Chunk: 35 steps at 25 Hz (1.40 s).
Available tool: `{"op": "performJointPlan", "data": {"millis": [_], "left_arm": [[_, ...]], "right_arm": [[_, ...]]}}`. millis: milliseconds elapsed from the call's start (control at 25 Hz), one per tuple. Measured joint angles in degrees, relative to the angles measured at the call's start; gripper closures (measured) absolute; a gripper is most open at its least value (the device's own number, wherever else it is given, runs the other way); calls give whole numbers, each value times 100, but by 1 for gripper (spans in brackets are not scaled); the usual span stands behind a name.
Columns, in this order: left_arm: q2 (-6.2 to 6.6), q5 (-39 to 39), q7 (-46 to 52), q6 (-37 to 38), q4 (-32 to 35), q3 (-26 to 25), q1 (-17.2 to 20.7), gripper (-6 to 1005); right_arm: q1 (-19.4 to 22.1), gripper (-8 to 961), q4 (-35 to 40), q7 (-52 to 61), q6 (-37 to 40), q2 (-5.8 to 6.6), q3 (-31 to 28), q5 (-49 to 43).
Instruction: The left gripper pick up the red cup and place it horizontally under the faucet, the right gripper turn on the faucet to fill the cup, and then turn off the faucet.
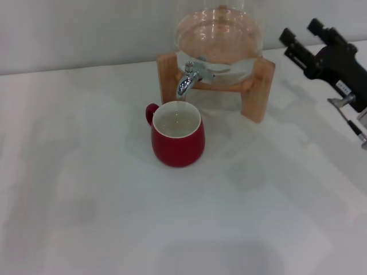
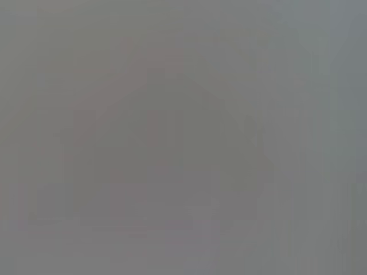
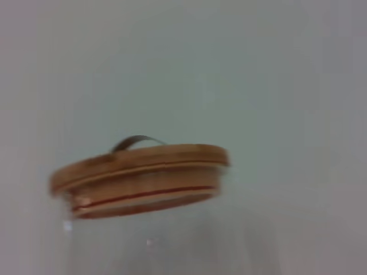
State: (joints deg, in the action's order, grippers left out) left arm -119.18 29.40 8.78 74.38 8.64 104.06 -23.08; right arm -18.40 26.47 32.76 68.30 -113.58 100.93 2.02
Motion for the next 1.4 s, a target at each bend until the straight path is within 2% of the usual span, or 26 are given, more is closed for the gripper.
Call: {"op": "performJointPlan", "data": {"millis": [280, 640, 1080, 1400], "left_arm": [[-10, 301, 21, -55, -3, 0, 61, 314], [-20, 781, 118, -121, -2, 0, 71, 315], [-30, 968, 308, -174, 44, 0, 179, 312], [-10, 972, 308, -166, 20, 0, 258, 309]], "right_arm": [[-24, 170, -56, -695, -172, -132, -766, 20], [-79, 170, -212, -1265, -239, -158, -1222, 226], [-138, 170, -481, -1509, -155, -173, -1271, 657], [-41, 170, -558, -1337, 116, -181, -1031, 680]]}}
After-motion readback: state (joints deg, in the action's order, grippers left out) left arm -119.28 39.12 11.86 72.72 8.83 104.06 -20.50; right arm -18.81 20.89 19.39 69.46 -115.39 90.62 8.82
